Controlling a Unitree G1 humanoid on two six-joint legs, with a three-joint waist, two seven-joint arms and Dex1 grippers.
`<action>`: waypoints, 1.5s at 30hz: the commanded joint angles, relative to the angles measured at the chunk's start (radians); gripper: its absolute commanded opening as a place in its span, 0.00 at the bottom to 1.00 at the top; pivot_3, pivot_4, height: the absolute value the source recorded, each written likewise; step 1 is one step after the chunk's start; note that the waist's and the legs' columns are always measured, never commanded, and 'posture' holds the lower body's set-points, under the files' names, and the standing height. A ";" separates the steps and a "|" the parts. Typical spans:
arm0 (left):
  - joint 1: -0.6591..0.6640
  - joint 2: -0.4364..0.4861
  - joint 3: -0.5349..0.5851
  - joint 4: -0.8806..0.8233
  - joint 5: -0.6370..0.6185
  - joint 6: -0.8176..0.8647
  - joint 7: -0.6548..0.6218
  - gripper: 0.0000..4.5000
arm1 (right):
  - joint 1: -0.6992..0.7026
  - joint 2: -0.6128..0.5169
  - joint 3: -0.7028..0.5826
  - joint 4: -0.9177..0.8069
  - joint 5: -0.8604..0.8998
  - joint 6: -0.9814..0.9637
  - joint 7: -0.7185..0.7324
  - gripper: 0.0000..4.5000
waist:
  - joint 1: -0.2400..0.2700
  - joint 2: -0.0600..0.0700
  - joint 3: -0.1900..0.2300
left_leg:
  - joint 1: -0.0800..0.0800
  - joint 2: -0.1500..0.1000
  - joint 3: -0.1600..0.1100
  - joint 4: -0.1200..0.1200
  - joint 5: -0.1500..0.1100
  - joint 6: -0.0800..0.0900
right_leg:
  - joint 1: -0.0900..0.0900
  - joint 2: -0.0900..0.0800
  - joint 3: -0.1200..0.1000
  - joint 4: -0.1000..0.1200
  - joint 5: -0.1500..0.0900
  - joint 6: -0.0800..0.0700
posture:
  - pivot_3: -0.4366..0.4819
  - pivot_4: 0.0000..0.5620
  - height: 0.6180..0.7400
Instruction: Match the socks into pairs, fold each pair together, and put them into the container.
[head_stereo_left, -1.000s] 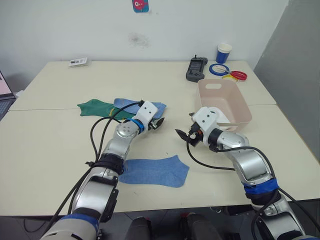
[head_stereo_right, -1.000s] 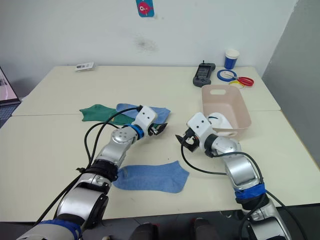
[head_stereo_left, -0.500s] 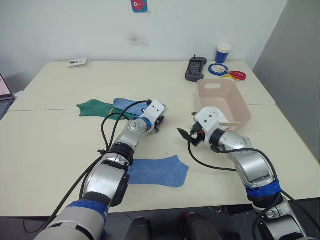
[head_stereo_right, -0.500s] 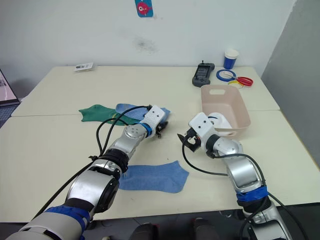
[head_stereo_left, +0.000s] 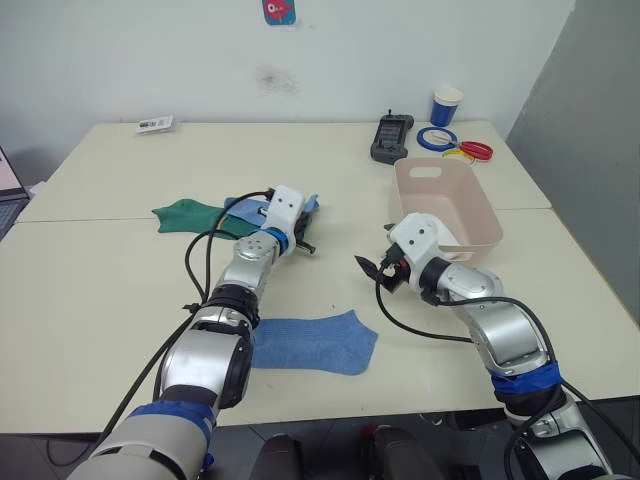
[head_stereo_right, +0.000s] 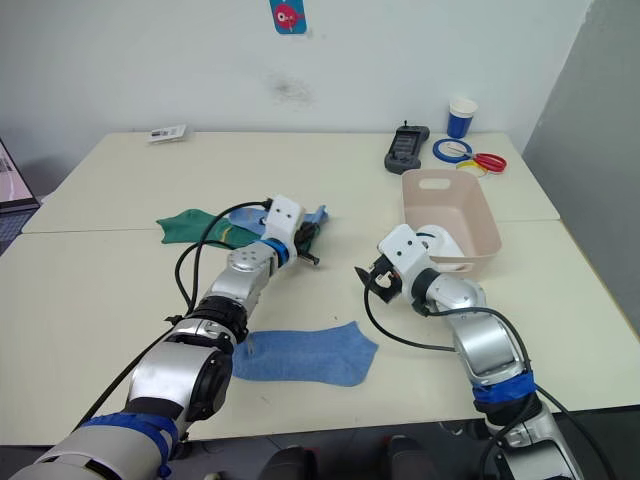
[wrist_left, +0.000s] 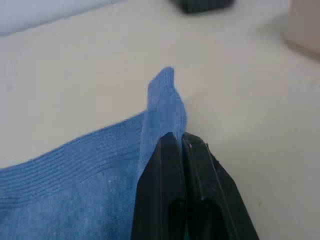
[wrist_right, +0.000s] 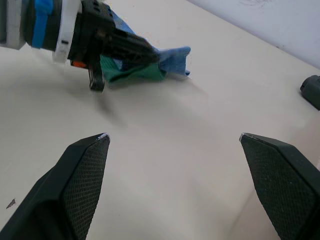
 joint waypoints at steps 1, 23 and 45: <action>0.015 0.017 0.073 -0.112 -0.131 0.081 -0.151 0.00 | -0.014 0.009 -0.020 -0.027 0.009 -0.013 -0.010 1.00 | 0.000 0.000 0.000 | 0.000 0.000 0.000 0.000 0.001 -0.002 | 0.000 0.000 0.000 0.000 0.000 0.000 | 0.48 0.27 1.00; 0.517 0.399 -0.126 -1.173 -0.264 0.499 -0.619 0.00 | 0.018 -0.018 -0.027 -0.038 0.018 -0.022 0.021 1.00 | 0.001 0.000 0.000 | 0.001 0.000 0.000 0.000 0.001 -0.002 | 0.000 -0.002 0.001 0.000 0.000 0.000 | 0.48 0.27 1.00; 0.755 0.474 -0.193 -1.426 -0.396 0.632 -0.632 0.20 | 0.034 -0.092 -0.023 -0.033 0.040 -0.040 0.079 1.00 | 0.001 0.000 0.000 | 0.001 0.000 -0.001 -0.001 0.000 0.000 | 0.000 0.000 0.002 0.000 0.000 0.000 | 0.48 0.27 1.00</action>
